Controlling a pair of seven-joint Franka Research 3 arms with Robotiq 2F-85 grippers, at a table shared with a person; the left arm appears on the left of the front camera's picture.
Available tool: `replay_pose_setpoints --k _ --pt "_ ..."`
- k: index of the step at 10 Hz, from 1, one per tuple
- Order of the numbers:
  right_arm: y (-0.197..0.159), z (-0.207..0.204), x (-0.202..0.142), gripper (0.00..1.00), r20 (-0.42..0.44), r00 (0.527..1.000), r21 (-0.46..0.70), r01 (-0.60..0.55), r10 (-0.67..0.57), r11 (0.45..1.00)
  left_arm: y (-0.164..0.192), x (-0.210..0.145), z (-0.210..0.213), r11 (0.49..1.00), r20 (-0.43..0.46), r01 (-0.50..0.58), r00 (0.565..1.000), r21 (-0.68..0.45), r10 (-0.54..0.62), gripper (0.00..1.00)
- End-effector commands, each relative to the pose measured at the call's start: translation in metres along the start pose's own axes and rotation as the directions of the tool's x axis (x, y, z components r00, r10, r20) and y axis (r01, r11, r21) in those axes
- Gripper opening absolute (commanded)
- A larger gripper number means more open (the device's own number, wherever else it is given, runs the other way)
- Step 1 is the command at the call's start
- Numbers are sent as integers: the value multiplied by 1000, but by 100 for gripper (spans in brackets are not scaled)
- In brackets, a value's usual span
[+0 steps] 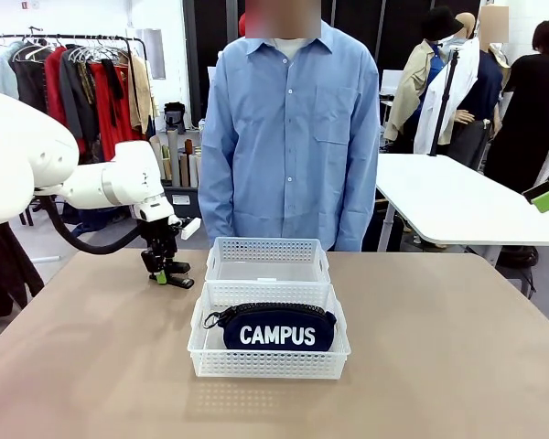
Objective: Distribute items into two baskets.
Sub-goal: Pick up the Stapler that the person points to.
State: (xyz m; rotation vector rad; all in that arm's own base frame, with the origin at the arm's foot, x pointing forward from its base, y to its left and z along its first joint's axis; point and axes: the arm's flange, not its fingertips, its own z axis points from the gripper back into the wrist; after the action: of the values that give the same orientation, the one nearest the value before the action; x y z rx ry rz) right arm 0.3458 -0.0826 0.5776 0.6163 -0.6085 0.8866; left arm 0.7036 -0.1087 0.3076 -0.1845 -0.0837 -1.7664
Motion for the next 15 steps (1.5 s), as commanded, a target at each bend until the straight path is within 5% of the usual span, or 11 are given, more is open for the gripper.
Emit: replay_pose_setpoints --k 1,10,15 --pt "1 0 2 100 10 1000 4 -2 2 1000 -4 -1 -4 1000 -8 13 1000 -17 -13 0" --pt "1 0 2 100 10 1000 4 -2 2 1000 -4 -1 2 993 13 -74 997 -94 76 0" --pt "1 0 2 100 10 1000 4 -2 2 1000 -47 0 90 983 17 -183 983 29 183 0"
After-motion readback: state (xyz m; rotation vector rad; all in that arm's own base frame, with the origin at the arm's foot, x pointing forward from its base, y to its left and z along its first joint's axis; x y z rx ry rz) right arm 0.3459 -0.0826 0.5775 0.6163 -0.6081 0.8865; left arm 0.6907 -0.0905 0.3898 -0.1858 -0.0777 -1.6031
